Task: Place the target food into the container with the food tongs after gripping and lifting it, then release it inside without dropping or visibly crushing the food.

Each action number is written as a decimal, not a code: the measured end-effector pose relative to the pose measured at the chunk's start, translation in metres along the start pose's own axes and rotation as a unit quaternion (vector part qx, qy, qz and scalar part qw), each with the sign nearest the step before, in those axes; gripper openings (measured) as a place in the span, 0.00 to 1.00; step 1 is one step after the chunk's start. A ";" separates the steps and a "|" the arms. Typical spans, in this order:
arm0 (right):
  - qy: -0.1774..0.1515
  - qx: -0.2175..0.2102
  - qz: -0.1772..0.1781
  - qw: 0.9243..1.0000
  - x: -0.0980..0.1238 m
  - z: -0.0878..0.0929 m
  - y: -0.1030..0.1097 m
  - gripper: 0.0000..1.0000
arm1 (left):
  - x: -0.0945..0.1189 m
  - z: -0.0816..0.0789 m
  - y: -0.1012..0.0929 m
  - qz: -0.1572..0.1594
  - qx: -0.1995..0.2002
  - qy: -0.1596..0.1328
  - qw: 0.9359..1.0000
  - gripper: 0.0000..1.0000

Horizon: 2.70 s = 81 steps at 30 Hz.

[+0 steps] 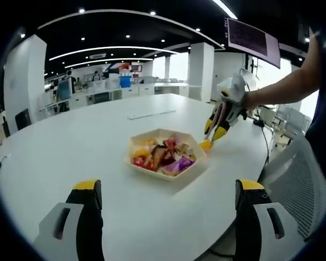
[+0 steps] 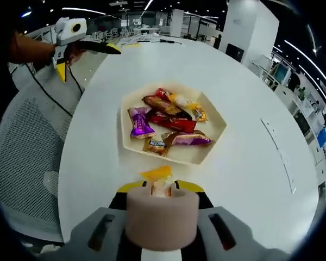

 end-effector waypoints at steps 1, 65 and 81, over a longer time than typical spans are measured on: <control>0.001 0.001 0.000 1.000 0.000 0.000 0.001 0.18 | 0.000 0.000 0.000 0.000 -0.001 0.000 1.000 0.99; -0.018 -0.021 0.044 0.999 0.088 -0.093 -0.060 0.19 | 0.003 -0.007 -0.002 -0.001 -0.011 -0.016 1.000 0.99; -0.028 -0.004 0.038 0.999 0.057 -0.130 -0.058 0.18 | 0.004 -0.008 -0.001 -0.003 -0.010 -0.020 1.000 0.99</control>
Point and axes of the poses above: the point that each gripper's makers call its tool centre point, and the gripper's own axes: x roughly backward along the fingers, y roughly to its left, z roughly out of its underside, the point moved 3 cm from there along x, roughly backward along the fingers, and after that the axes turned 5 degrees about -x, right-handed, at the moved point
